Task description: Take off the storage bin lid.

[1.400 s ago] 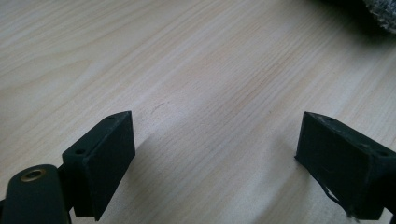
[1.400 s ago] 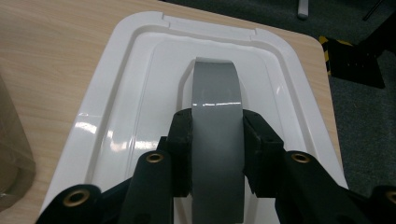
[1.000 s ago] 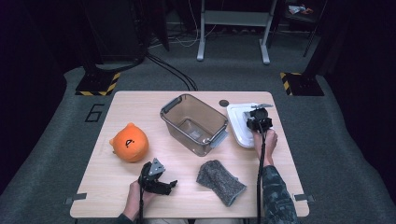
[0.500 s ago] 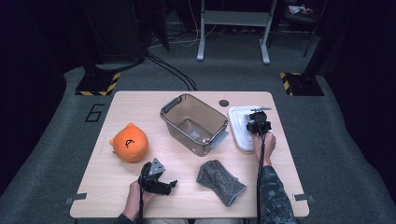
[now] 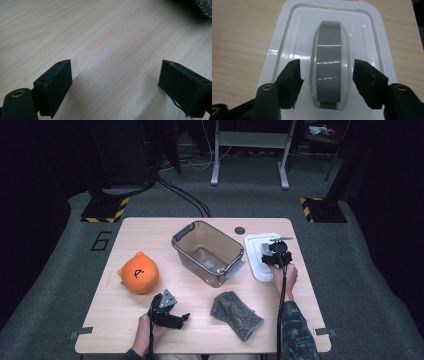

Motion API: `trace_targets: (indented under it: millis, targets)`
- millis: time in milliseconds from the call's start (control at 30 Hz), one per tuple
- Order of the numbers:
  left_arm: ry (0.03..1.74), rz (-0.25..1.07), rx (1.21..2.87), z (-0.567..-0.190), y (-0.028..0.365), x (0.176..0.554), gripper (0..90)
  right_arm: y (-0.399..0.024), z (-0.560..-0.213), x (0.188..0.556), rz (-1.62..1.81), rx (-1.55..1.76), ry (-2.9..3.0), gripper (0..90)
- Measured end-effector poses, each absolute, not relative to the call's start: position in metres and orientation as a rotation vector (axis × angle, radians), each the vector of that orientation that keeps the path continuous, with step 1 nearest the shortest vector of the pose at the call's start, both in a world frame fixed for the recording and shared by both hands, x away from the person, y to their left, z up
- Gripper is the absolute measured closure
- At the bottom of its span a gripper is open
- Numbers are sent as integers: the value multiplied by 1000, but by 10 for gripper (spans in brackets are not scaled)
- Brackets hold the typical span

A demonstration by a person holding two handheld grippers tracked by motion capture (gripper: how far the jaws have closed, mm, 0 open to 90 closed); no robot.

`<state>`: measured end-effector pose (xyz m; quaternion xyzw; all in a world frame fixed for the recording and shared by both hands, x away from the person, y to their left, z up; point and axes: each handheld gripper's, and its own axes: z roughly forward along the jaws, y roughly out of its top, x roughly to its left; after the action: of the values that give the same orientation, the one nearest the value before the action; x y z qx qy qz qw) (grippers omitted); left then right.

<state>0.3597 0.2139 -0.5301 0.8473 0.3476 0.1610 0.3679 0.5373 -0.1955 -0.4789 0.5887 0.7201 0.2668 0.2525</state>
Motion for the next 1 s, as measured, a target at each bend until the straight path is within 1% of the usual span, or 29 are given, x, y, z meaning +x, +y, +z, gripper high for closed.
trace_targets:
  millis: [167,267,400,633,1000]
  targets:
    - [895,412,2177,-530,214,360,111,-202,-472,521,762,1577,1955,239]
    - [896,412,2177,-530,214,360,111,-205,-468,510,787,1559,1966,189]
    - [896,412,2178,-530,214,360,111,-208,-464,493,806,1514,1963,155]
    - [896,412,2177,-530,214,360,111,-212,-464,463,843,1457,1977,134]
    - [894,417,2180,-530,214,360,111,-219,-484,429,819,1432,1990,84]
